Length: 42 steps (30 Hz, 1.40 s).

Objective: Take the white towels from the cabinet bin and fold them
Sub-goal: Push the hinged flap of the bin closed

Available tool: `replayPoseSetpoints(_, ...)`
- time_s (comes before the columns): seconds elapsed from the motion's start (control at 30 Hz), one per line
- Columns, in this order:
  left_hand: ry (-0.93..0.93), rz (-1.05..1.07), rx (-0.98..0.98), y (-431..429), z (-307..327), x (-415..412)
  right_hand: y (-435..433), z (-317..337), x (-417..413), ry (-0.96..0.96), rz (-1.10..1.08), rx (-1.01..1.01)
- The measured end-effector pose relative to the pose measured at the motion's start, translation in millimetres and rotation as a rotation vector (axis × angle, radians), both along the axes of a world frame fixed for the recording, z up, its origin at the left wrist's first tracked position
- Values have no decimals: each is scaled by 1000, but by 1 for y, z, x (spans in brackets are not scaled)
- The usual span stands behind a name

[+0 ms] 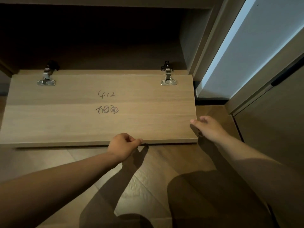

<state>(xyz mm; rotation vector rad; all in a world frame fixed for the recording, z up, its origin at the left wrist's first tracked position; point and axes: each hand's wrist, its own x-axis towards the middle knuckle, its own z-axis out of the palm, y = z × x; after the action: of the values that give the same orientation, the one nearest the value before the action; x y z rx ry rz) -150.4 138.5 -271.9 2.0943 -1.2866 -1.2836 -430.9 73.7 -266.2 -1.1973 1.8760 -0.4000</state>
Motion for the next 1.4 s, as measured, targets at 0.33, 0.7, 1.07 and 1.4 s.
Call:
replayPoseSetpoints(0.33, -70, 38, 59, 18, -19, 25, 5, -16, 7, -107, 3, 80)
replayPoseSetpoints(0.7, -512, -618, -556, 26, 23, 42, 23, 17, 6, -60, 49, -87)
replayPoseSetpoints(1.07, -442, -660, -694, -2, 87, 48, 41, 71, -3, -87, 95, -285)
replayPoseSetpoints(1.4, -497, -679, -781, -16, 128, 49, 35, 98, -6, 28, 240, -474)
